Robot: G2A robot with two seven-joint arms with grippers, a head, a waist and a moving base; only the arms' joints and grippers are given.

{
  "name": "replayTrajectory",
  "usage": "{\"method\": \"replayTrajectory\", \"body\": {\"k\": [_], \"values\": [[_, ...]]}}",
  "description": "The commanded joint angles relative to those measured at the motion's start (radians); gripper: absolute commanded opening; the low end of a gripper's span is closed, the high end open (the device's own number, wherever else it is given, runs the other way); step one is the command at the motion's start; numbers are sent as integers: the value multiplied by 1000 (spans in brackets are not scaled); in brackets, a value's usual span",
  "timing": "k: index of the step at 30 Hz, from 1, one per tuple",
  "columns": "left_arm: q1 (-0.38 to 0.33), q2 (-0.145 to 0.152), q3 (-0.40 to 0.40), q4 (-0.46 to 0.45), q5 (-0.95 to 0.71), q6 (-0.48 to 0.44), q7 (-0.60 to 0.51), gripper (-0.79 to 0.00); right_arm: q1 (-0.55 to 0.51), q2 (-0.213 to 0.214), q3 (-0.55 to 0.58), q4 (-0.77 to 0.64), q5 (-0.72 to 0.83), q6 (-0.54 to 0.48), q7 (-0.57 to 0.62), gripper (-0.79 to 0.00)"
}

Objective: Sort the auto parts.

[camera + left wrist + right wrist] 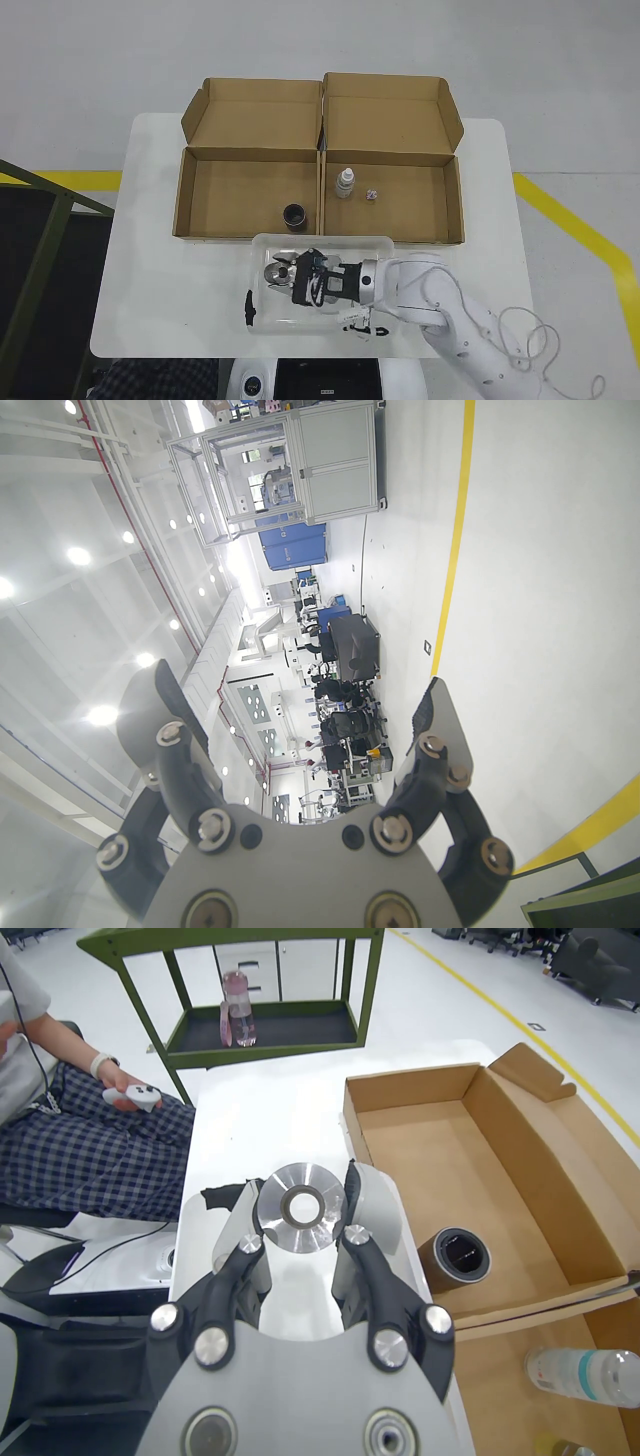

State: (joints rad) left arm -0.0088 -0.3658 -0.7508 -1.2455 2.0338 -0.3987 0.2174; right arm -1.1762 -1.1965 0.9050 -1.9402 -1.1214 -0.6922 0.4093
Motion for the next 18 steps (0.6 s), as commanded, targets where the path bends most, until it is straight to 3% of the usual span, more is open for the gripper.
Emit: {"method": "replayTrajectory", "body": {"k": [1, 10, 18], "values": [[0, 0, 0, 0, 0, 0, 0, 0, -2, 1, 18, -3, 28, 3, -39, -785], [0, 0, 0, 0, 0, 0, 0, 0, -21, 2, 76, 14, 127, 5, -200, -785], [0, 0, 0, 0, 0, 0, 0, 0, -42, 7, 128, 16, 161, 8, -268, -785]]}}
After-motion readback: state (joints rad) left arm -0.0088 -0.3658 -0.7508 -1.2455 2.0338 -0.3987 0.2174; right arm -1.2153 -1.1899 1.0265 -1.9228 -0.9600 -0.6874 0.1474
